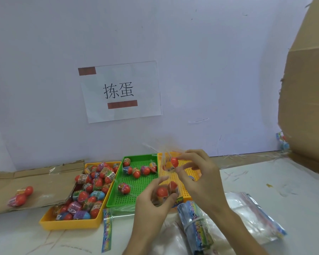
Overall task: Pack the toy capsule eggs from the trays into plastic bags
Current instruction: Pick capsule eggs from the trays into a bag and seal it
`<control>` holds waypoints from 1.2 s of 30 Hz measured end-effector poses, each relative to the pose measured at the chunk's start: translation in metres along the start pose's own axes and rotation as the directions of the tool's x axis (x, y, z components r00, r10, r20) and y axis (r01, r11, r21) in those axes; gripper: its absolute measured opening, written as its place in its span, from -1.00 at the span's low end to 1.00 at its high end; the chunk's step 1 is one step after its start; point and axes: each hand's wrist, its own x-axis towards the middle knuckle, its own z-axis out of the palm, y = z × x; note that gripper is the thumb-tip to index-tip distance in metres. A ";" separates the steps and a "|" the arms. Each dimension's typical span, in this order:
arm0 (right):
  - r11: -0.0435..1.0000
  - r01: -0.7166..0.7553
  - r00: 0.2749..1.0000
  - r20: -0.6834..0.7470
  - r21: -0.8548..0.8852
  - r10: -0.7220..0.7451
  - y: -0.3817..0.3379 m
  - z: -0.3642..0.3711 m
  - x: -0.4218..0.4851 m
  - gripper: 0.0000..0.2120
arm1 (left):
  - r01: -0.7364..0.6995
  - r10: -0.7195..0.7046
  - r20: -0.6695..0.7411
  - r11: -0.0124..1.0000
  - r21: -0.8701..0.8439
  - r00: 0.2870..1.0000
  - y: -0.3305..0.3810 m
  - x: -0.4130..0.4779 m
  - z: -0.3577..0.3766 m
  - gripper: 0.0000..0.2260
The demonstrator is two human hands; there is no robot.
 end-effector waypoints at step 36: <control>0.962 -0.121 0.988 -0.066 0.243 0.141 0.007 -0.019 0.011 -0.84 | 0.097 -0.112 -0.063 0.976 -0.196 0.992 0.004 0.003 -0.007 -0.74</control>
